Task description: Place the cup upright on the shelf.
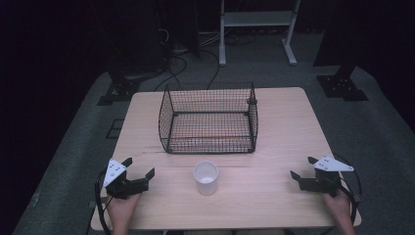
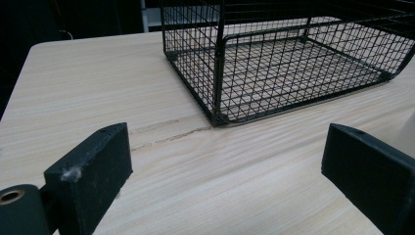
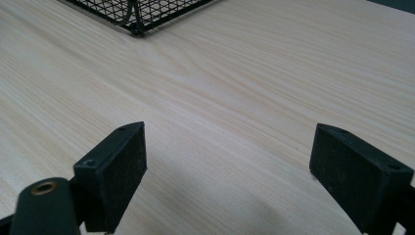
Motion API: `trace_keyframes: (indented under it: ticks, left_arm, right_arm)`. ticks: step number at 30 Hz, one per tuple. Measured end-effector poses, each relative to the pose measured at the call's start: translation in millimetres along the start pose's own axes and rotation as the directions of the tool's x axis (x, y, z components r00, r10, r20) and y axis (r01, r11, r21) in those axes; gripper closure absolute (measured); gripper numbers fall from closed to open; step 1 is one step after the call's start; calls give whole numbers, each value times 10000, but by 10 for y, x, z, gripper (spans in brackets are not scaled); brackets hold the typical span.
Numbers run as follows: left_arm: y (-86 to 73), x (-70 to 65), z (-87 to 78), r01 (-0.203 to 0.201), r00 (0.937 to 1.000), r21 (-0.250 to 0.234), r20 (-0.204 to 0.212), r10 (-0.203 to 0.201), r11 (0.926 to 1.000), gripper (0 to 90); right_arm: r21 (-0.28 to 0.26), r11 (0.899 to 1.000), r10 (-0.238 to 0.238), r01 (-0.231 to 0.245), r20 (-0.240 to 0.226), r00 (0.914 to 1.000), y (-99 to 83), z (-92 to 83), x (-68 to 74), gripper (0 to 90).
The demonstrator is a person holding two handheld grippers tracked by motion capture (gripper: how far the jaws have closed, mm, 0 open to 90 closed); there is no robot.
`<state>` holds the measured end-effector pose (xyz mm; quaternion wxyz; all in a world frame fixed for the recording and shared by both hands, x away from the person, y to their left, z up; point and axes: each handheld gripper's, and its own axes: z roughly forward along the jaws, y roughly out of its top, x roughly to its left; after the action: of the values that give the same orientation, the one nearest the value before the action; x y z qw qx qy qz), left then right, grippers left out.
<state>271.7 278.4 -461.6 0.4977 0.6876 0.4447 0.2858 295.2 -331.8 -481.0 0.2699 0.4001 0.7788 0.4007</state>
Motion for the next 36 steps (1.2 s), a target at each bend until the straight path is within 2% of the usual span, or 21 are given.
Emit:
trace_keyframes:
  ticks: [10, 15, 25, 31, 32, 36]
  left_arm:
    - [10, -27, 1, -73, 9999, -12, 103, 73, 10000, 36]
    - [24, -65, 23, -348, 9994, 54, 91, 347, 9994, 35]
    - [60, -138, 33, -448, 9983, -119, 366, 452, 9989, 27]
    - [128, -252, 71, -772, 9948, 24, 663, 768, 9970, 27]
    - [149, -287, 78, -992, 9928, 78, 686, 985, 9950, 27]
    - [189, -312, 86, -1203, 9889, 133, 894, 1187, 9926, 27]
  right_arm:
    - [-42, 10000, 58, -58, -26, 10000, -1, -3, -7, 131]
    - [-66, 10000, 63, -63, -17, 10000, -2, -5, -6, 131]
    - [-9, 10000, -8, 8, 62, 10000, 0, 0, 4, 131]
    - [-11, 10000, -20, 20, 57, 10000, 0, 0, 6, 131]
    - [-13, 10000, -19, 19, 52, 10000, 0, 0, 6, 131]
    - [-3, 10000, -31, 31, 41, 10000, 0, 2, 6, 131]
